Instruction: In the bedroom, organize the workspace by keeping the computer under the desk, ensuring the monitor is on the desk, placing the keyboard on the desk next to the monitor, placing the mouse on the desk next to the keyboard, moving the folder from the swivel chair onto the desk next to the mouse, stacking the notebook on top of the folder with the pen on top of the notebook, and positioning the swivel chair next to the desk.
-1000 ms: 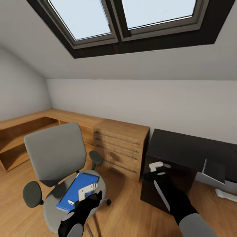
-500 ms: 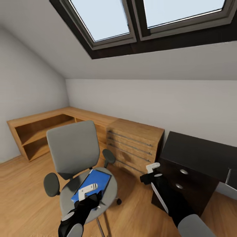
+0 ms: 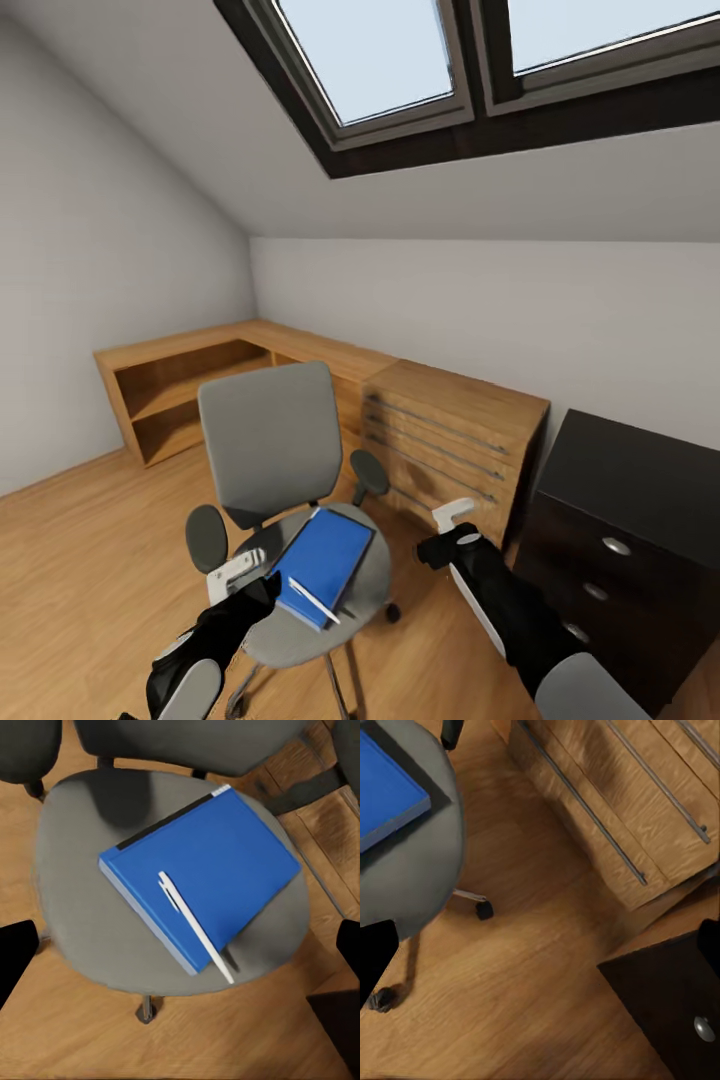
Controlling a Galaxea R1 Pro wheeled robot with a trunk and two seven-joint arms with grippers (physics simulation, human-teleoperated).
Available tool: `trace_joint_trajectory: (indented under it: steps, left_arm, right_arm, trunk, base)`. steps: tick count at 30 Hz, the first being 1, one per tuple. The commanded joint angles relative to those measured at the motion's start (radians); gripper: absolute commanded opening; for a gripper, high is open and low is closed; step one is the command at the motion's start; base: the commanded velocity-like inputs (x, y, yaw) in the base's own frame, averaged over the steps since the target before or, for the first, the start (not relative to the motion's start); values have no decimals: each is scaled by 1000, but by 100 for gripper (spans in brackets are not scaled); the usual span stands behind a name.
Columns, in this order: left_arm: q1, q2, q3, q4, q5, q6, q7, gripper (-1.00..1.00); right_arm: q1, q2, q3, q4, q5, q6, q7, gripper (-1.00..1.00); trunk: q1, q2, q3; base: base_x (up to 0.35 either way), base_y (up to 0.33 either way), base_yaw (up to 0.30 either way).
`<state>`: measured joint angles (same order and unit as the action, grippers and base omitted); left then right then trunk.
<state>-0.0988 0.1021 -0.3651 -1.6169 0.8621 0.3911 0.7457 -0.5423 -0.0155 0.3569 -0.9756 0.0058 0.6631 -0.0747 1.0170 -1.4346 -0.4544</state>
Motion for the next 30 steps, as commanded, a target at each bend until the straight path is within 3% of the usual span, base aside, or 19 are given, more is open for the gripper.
trace_joint_trajectory:
  steps: [1, 8, 30]
  left_arm:
    - [-1, 2, 3, -1, 15, 2, 8, 100]
    - [-1, 5, 22, -1, 49, 2, 8, 100]
    - [-1, 5, 23, -1, 51, 2, 8, 100]
  right_arm:
    - [-1, -1, 8, 1, 0, 6, -5, 100]
    - [-1, 0, 23, 20, 0, -27, -6, 100]
    - [-1, 1, 26, 33, 0, -30, -7, 100]
  trunk:
    - [0, -1, -2]
    - [0, -1, -5]
    - [0, -1, -17]
  base:
    - [0, 0, 275]
    - [0, 0, 273]
    - [0, 0, 269]
